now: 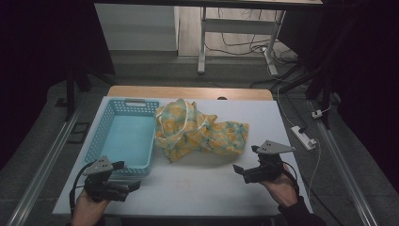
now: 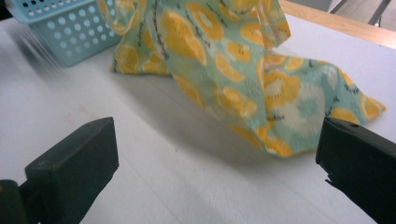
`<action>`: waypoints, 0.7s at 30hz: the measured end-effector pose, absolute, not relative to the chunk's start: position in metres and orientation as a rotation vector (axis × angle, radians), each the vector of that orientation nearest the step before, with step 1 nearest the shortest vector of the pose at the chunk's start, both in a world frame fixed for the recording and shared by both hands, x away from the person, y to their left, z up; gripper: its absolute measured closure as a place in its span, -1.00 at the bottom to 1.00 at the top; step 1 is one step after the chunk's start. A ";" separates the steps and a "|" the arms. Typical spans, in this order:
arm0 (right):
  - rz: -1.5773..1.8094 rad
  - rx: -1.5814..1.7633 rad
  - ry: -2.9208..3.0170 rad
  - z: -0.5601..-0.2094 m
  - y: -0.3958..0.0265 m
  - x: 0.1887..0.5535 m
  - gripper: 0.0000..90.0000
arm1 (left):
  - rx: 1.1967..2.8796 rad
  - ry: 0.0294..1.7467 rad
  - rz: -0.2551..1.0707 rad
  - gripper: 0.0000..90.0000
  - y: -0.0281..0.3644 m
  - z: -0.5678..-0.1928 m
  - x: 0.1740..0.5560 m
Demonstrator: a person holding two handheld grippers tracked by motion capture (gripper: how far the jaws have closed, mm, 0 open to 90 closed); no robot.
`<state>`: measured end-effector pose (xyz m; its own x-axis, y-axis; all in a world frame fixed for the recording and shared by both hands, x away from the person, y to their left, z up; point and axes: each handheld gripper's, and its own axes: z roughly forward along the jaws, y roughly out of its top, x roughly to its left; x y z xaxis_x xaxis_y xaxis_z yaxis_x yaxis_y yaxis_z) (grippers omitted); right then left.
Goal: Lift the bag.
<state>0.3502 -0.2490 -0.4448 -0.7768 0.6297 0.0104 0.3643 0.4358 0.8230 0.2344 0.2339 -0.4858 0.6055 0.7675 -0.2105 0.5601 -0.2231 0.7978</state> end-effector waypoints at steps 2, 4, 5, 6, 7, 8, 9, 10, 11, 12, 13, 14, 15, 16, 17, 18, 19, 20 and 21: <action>1.264 0.869 2.390 -0.448 -0.254 0.346 -1.00 | 1.914 1.073 0.295 -1.00 0.236 -0.487 0.230; 1.264 0.881 2.385 -0.451 -0.259 0.342 -1.00 | 1.911 1.089 0.302 -1.00 0.239 -0.490 0.224; 1.264 0.890 2.380 -0.453 -0.262 0.339 -1.00 | 1.908 1.094 0.300 -1.00 0.240 -0.491 0.222; 1.262 0.895 2.376 -0.454 -0.264 0.337 -1.00 | 1.904 1.100 0.297 -1.00 0.242 -0.493 0.220; 1.258 0.906 2.372 -0.456 -0.267 0.335 -1.00 | 1.902 1.106 0.296 -1.00 0.243 -0.494 0.218; 1.252 0.911 2.370 -0.458 -0.270 0.332 -1.00 | 1.901 1.113 0.299 -1.00 0.245 -0.496 0.216; 1.244 0.920 2.365 -0.460 -0.272 0.330 -1.00 | 1.900 1.123 0.304 -1.00 0.246 -0.497 0.214; 1.235 0.931 2.360 -0.463 -0.275 0.328 -1.00 | 1.901 1.132 0.306 -1.00 0.248 -0.498 0.212; 1.227 0.944 2.357 -0.465 -0.278 0.325 -1.00 | 1.903 1.142 0.309 -1.00 0.250 -0.500 0.211; 1.222 0.958 2.356 -0.468 -0.281 0.324 -1.00 | 1.903 1.153 0.315 -1.00 0.252 -0.502 0.209; 1.215 0.974 2.355 -0.471 -0.284 0.322 -1.00 | 1.904 1.165 0.318 -1.00 0.253 -0.503 0.208; 1.209 0.988 2.352 -0.474 -0.287 0.320 -1.00 | 1.903 1.174 0.324 -1.00 0.255 -0.505 0.207; 1.202 1.000 2.355 -0.476 -0.290 0.318 -1.00 | 1.902 1.183 0.330 -1.00 0.257 -0.506 0.206; 1.198 1.012 2.357 -0.478 -0.292 0.317 -1.00 | 1.903 1.196 0.337 -1.00 0.259 -0.507 0.204; 1.189 1.028 2.357 -0.481 -0.296 0.316 -1.00 | 1.900 1.206 0.345 -1.00 0.260 -0.508 0.203; 1.182 1.038 2.360 -0.483 -0.299 0.314 -1.00 | 1.899 1.213 0.350 -1.00 0.262 -0.509 0.201; 1.178 1.048 2.360 -0.484 -0.301 0.313 -1.00 | 1.901 1.219 0.351 -1.00 0.263 -0.510 0.200; 1.170 1.055 2.359 -0.486 -0.304 0.312 -1.00 | 1.901 1.226 0.355 -1.00 0.265 -0.511 0.199; 1.166 1.063 2.357 -0.487 -0.306 0.310 -1.00 | 1.902 1.233 0.356 -1.00 0.266 -0.512 0.198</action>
<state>0.3104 -0.3059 -0.4870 -0.6791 0.7323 0.0512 0.4850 0.3953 0.7801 0.1981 0.2661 -0.5122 0.4796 0.8569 -0.1888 0.6242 -0.1820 0.7597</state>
